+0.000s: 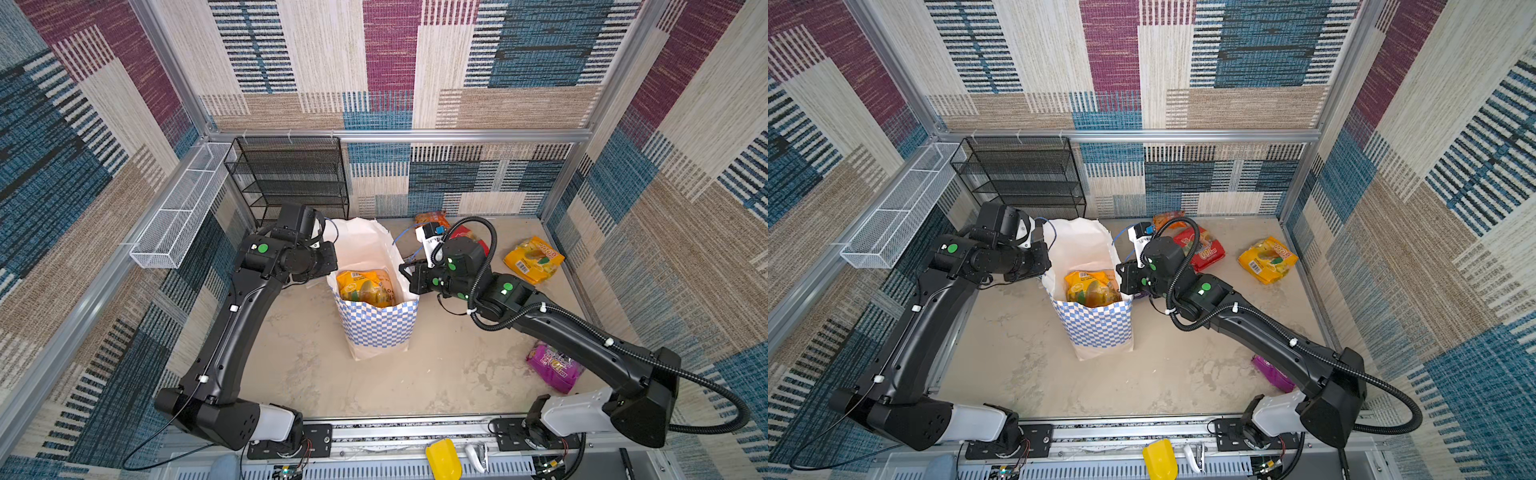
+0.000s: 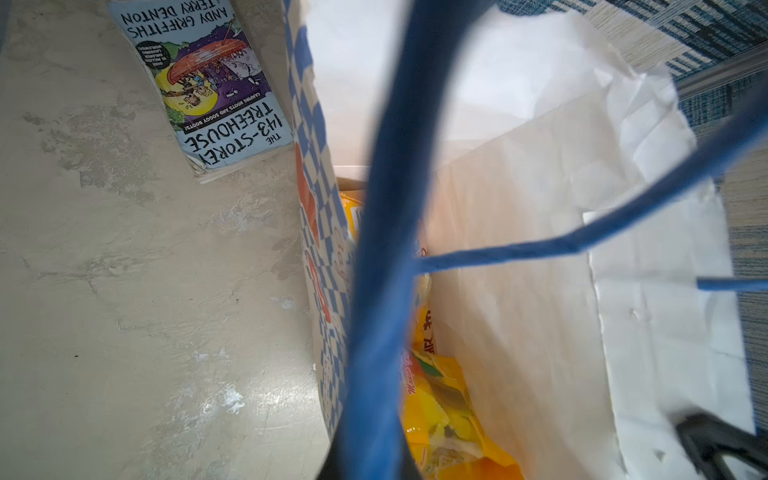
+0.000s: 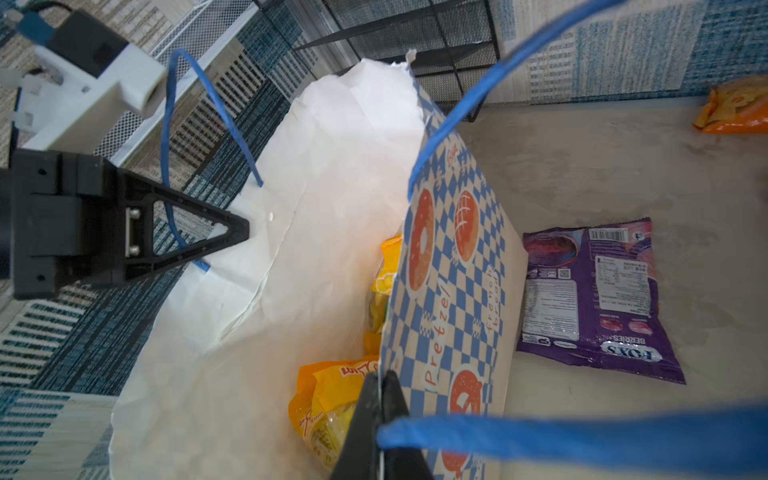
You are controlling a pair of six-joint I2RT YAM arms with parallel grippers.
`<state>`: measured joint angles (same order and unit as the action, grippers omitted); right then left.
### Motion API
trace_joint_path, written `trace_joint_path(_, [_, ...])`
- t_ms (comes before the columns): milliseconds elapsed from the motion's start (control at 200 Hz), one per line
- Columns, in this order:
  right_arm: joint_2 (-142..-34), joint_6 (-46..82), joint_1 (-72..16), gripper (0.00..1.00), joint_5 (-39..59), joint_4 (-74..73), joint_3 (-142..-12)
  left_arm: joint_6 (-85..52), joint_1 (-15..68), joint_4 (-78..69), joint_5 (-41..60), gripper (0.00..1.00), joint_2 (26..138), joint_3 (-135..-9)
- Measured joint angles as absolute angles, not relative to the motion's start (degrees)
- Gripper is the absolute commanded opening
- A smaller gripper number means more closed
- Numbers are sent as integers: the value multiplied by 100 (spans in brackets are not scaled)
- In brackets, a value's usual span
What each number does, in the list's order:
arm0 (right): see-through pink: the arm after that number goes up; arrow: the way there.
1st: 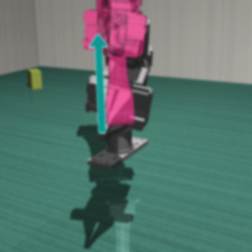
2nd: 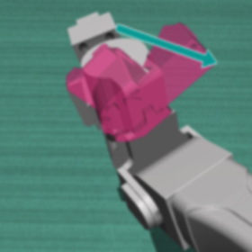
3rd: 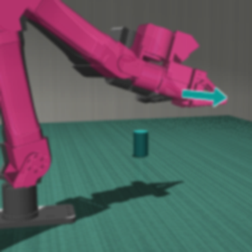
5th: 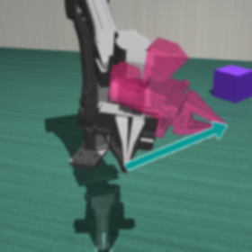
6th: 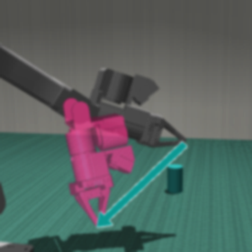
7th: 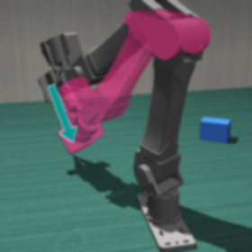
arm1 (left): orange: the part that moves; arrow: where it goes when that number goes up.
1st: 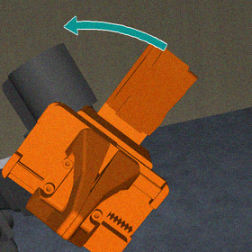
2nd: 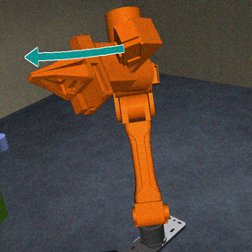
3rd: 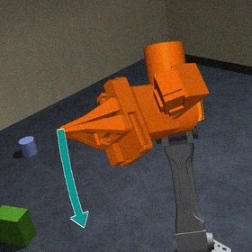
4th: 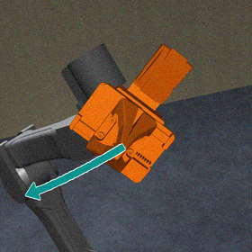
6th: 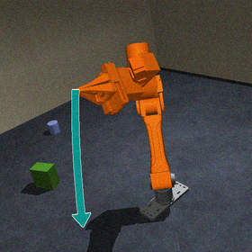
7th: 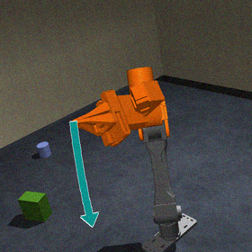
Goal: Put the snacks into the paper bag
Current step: 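Grasp the blue bag handle with the left gripper while the right gripper releases, then swing the right gripper away from the paper bag toward the purple grape candy bag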
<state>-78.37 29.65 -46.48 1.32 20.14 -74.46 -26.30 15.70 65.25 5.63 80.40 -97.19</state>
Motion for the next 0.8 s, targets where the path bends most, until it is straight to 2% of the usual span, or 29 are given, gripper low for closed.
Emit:
trace_joint_path(85, [-7940,3024,-4661,4,-21,1868,-7404,-2484,1398,6392,770,0,7942,-9463])
trace_joint_path(200, [-8184,3177,-4775,5,-174,1627,-7347,-2342,1310,6130,965,0,7837,-9148])
trace_joint_path(295, [-8337,3323,-4932,15,-215,1522,-7321,-2268,1245,5970,1103,0,7754,-8901])
trace_joint_path(346, [-8357,3435,-4993,28,-268,1356,-7303,-2252,1188,5931,1135,0,7684,-8812])
trace_joint_path(481, [-8429,3531,-5026,75,-357,1063,-7384,-2211,1061,5756,1245,0,7452,-8538])
trace_joint_path(586, [-8578,3562,-5022,99,-521,1232,-7721,-2130,972,5559,1347,0,7378,-8291])
trace_joint_path(801, [-8632,3435,-5024,100,-932,1734,-8252,-2110,661,5288,1594,0,7325,-7911])
